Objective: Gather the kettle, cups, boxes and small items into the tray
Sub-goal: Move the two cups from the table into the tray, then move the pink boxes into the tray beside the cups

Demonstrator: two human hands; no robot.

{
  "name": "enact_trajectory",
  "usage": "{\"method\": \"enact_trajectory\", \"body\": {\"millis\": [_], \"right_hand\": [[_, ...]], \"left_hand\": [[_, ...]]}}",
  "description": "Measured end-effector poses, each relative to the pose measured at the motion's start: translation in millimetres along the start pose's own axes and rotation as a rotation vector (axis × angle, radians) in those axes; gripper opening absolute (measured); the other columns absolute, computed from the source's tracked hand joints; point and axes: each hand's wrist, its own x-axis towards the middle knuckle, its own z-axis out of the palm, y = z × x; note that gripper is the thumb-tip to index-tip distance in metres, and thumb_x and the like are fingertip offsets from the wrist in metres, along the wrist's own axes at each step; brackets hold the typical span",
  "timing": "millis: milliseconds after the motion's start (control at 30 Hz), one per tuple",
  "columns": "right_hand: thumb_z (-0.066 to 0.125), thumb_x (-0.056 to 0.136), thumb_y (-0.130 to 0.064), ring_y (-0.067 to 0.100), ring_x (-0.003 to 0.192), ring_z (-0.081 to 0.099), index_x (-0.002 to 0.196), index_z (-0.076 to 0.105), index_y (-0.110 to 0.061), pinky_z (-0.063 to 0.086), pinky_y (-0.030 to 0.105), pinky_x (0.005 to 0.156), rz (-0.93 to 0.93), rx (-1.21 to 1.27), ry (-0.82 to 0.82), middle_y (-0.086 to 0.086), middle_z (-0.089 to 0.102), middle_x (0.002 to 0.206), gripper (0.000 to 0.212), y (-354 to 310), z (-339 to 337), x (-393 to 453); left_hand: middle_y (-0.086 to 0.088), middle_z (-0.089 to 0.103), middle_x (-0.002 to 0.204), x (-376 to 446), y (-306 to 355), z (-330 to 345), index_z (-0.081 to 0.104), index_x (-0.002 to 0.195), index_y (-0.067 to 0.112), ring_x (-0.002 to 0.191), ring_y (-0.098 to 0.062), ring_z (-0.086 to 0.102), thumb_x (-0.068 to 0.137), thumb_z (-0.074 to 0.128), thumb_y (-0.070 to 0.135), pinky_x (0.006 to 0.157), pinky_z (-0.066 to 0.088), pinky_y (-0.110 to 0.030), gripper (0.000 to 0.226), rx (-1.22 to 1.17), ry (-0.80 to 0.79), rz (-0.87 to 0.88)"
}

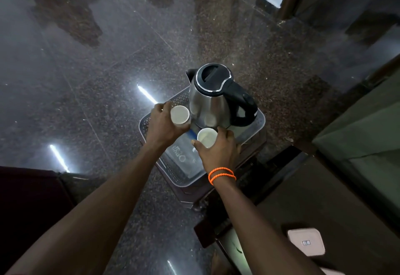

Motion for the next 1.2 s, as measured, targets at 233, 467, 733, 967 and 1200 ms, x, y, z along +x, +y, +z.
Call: {"method": "enact_trajectory", "body": {"millis": [233,467,733,967,1200], "right_hand": [[0.071,0.084,-0.047,0.029,0.113,0.059,0.125,0.063,-0.015,0.046,0.044,0.092,-0.103,0.083,0.156,0.006,0.063,0.120,0.053,53,-46,-28],[0.074,0.079,-0.034,0.034,0.106,0.061,0.121,0.066,-0.013,0.046,0.045,0.092,0.103,-0.089,0.189,0.010,0.064,0.116,0.047,193,-103,-93],[0.085,0.060,-0.039,0.037,0.105,0.059,0.111,0.067,-0.018,0.046,0.047,0.087,0.484,-0.216,0.072,0.010,0.062,0.111,0.058,321,-148,-189],[0.085,0.058,-0.052,0.031,0.115,0.055,0.117,0.060,-0.026,0.045,0.045,0.091,0.548,-0.153,0.072,0.005,0.055,0.129,0.070,353,-143,-216],[0.085,0.056,-0.048,0.030,0.115,0.055,0.119,0.059,-0.023,0.045,0.044,0.089,0.460,-0.111,0.155,0.004,0.058,0.126,0.073,335,-153,-196]], "left_hand": [[-0.014,0.054,0.139,-87,50,31,0.049,0.144,0.014,0.130,-0.032,0.048,0.084,0.073,0.046,0.107,0.040,-0.045,0.072,-0.038,0.385,0.079],[-0.011,0.055,0.129,-178,138,118,0.054,0.141,0.016,0.122,-0.030,0.051,0.080,0.071,0.021,0.107,0.045,-0.047,0.063,-0.146,-0.067,0.454],[0.003,0.038,0.158,-226,197,217,0.031,0.153,0.043,0.135,-0.024,0.045,0.070,0.053,0.070,0.104,0.048,-0.043,0.091,0.308,-0.898,1.004],[0.004,0.045,0.147,-238,223,247,0.045,0.145,0.036,0.126,-0.023,0.047,0.078,0.071,0.042,0.091,0.053,-0.038,0.072,0.481,-1.067,1.113],[-0.001,0.048,0.134,-229,230,223,0.050,0.144,0.028,0.122,-0.021,0.048,0.064,0.089,0.034,0.104,0.046,-0.038,0.089,0.400,-1.080,0.991]]}}
